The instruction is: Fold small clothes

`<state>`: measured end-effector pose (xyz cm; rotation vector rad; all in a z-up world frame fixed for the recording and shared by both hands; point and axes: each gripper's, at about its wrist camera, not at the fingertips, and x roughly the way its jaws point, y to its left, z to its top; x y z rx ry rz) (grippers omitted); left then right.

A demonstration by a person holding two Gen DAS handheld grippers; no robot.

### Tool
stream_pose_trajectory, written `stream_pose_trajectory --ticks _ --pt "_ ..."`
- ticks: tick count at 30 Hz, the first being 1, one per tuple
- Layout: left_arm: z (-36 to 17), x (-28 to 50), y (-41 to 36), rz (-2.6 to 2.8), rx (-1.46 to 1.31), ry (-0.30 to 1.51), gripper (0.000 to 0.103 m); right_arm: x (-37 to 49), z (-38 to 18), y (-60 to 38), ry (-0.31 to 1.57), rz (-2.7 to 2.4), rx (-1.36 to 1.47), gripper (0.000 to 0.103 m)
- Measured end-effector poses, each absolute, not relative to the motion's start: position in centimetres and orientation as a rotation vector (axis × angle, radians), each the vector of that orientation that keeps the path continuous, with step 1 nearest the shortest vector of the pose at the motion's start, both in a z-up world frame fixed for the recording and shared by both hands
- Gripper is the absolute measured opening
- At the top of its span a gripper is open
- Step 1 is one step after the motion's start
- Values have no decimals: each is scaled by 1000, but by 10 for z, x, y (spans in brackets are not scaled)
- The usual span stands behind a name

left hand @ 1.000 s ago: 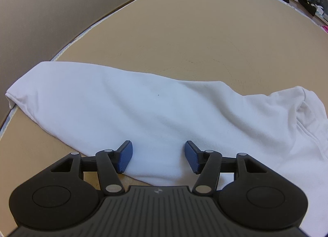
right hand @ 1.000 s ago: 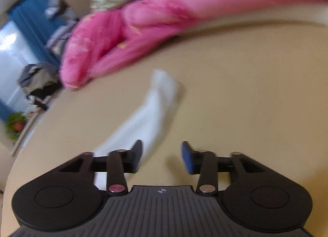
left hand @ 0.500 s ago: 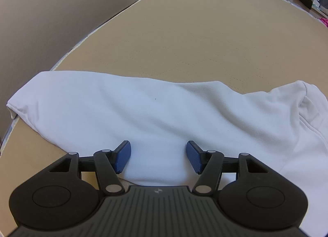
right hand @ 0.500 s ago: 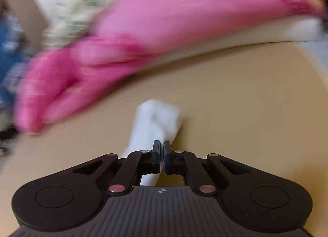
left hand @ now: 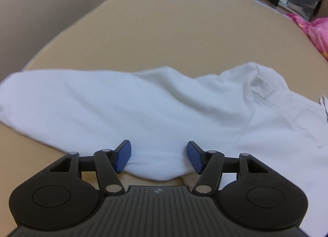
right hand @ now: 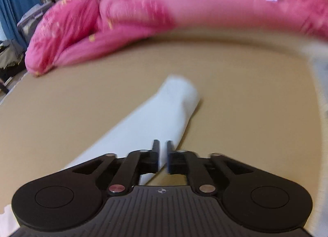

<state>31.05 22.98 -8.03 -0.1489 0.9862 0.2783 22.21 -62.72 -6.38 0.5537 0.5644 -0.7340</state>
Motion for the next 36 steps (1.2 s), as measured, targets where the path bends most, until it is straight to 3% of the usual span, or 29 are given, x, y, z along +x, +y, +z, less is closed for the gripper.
stream_pose_trajectory --ticks 4,6,9,15,21,26,27,29,30,36 --pt "-46 276 231 214 -246 956 61 187 -16 -544 523 -463 396 36" --pt "-32 252 233 203 -265 965 48 161 -2 -506 539 -345 365 42" --pt "-15 202 226 164 -281 967 31 119 5 -467 594 -208 420 42" --pt "-28 100 213 96 -333 1041 31 50 -35 -415 825 -145 564 42" --pt "-74 33 203 93 -333 1230 31 29 -70 -391 1014 -113 423 42" --pt "-79 10 202 73 -301 1266 28 17 -80 -388 1075 -104 408 42" --pt "-80 9 199 67 -291 1271 18 17 -79 -389 1078 -98 406 40" --pt "-78 8 195 58 -258 1267 7 14 -77 -386 1079 -65 408 9" --pt "-76 6 196 62 -255 1253 6 13 -76 -386 1077 -52 417 5" --pt "-33 -33 222 59 -338 1089 5 -22 -42 -424 892 -66 592 4"
